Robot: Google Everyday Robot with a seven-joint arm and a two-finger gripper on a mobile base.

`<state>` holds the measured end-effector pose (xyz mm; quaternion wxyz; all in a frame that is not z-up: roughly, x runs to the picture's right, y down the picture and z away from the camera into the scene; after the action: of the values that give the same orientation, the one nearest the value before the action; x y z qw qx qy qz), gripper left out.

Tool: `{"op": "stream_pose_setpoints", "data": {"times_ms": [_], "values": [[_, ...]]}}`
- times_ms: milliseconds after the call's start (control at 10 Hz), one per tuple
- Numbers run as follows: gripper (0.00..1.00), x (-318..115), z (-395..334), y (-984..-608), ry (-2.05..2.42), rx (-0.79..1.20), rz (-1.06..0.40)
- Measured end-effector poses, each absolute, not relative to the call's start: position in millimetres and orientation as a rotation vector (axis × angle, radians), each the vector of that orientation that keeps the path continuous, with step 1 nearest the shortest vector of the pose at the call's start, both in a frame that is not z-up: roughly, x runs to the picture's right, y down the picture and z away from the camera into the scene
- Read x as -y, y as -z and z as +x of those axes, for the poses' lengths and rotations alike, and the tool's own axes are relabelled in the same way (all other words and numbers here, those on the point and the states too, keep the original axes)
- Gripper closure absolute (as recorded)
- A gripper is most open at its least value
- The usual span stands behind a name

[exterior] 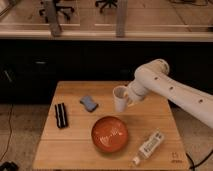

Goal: Place the ceramic cup in the ceramic bowl

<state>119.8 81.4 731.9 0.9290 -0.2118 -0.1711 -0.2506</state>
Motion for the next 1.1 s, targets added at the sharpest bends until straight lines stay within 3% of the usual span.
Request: {"op": "stream_pose_setpoints", "data": {"times_ms": [1100], "values": [[0.95, -165, 61, -712, 0.524, 0.38, -0.514]]}}
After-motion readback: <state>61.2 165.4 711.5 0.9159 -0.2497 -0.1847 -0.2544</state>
